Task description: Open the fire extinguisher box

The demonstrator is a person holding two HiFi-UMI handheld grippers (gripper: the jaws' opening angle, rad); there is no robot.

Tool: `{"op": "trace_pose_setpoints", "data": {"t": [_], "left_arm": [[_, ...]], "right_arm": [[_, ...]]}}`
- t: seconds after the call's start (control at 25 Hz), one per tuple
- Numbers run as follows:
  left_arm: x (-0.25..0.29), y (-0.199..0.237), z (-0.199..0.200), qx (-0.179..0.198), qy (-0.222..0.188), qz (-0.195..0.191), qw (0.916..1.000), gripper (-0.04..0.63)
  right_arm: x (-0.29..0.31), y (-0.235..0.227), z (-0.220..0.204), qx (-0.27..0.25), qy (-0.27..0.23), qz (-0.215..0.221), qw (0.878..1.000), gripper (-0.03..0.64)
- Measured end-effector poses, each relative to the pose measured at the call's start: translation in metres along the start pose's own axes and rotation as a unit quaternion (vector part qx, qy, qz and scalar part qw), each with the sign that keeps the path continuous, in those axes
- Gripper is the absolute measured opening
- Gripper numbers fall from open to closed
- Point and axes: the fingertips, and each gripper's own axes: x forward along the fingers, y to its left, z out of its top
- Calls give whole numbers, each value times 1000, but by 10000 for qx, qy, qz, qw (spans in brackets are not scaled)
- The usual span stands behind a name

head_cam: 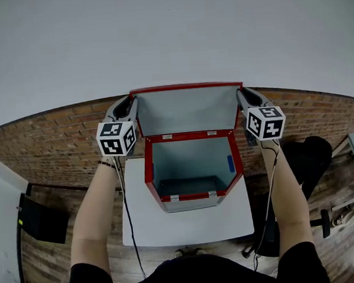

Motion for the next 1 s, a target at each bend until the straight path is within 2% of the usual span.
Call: {"op": "trace_pose_setpoints", "data": {"t": [0.2, 0.36, 0.52, 0.76, 1.0], "left_arm": [[1, 0, 0, 20, 106, 67, 9999, 117], [-11, -1, -3, -74, 82, -9, 9999, 200], [-38, -3, 0, -117, -80, 20, 9999, 206], [-98, -37, 10, -124, -487, -249, 9984, 204], [-158, -93, 11, -54, -740, -642, 9952, 202]], "right_arm": [[-2, 0, 2, 90, -99, 7, 9999, 64], [-20, -6, 4, 68, -218, -90, 9997, 89], [-50, -5, 9, 162, -377, -102, 9991, 89], [-104, 38, 17, 245, -723, 275, 9967, 89], [-154, 93, 9, 228, -800, 811, 9932, 86]]}}
